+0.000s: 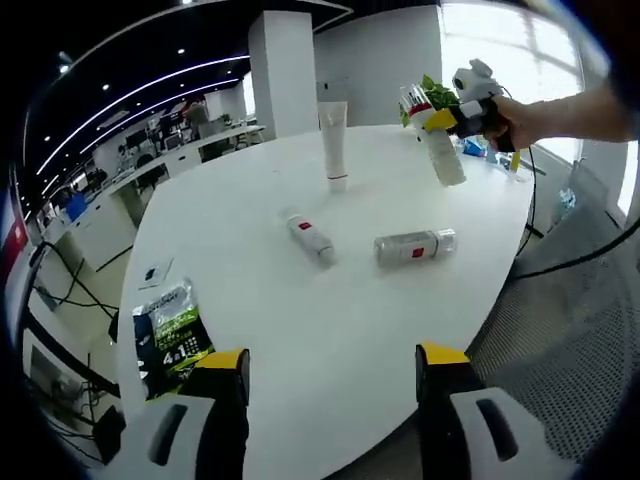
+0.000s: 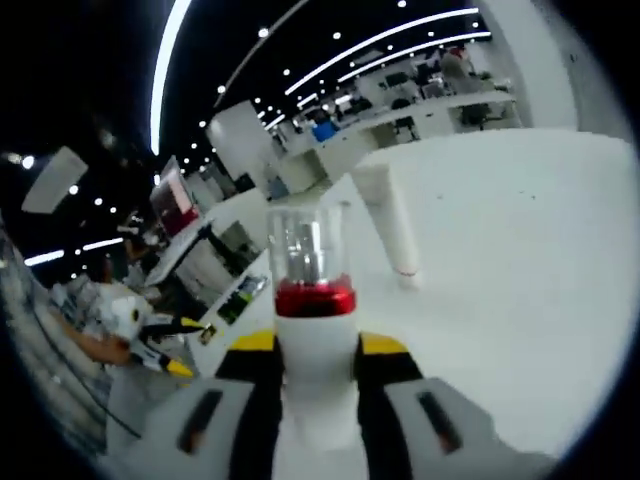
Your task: Arrange the skincare products in the storage area until every visible bottle or jar stands upright without overlapping.
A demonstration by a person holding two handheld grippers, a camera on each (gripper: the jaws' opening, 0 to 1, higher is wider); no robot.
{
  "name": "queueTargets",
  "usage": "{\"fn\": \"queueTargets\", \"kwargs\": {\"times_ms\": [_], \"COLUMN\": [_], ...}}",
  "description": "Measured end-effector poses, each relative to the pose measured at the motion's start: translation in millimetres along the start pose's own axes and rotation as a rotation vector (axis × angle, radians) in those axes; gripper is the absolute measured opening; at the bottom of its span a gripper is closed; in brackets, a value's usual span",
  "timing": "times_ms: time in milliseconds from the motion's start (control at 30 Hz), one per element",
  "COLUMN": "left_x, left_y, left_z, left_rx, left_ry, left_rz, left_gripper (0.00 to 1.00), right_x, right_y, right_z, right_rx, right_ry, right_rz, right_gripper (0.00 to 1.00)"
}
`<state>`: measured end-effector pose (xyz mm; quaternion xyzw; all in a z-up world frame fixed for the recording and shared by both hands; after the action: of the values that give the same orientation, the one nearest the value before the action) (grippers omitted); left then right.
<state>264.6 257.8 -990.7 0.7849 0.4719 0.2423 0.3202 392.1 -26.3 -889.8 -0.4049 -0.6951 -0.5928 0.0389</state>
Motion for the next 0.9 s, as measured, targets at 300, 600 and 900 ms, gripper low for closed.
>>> {"fn": "queueTargets", "kwargs": {"times_ms": [300, 600, 900], "left_x": [-10.2, -42.0, -94.7], "left_y": [26.3, 120.0, 152.6], "left_z": [-10, -33, -33], "left_rx": [-0.116, -0.352, -0.342], "left_ry": [-0.077, -0.364, -0.690], "left_rz": [-0.037, -0.284, -0.330], "left_gripper": [0.76, 0.80, 0.81], "right_x": [61, 112, 136], "right_y": [-6.2, -5.1, 4.5], "right_z": [-4, 12, 3], "right_rx": [-0.116, -0.175, -0.221], "right_ry": [0.093, 0.245, 0.285], "right_rz": [-0.012, -0.037, -0.074], "right_gripper": [0.26, 0.27, 0.27]}}
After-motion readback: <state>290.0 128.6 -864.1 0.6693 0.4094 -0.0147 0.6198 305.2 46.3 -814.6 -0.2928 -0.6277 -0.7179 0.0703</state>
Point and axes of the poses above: the point that each gripper's makers call its tool centre point, and the gripper's own axes: z roughly forward along the fingers, x roughly to its left, y roughly out of its top, the point moved 3 cm from there along -z, roughly backward along the fingers, and after that the axes turned 8 degrees about y, right-handed, at the moved point
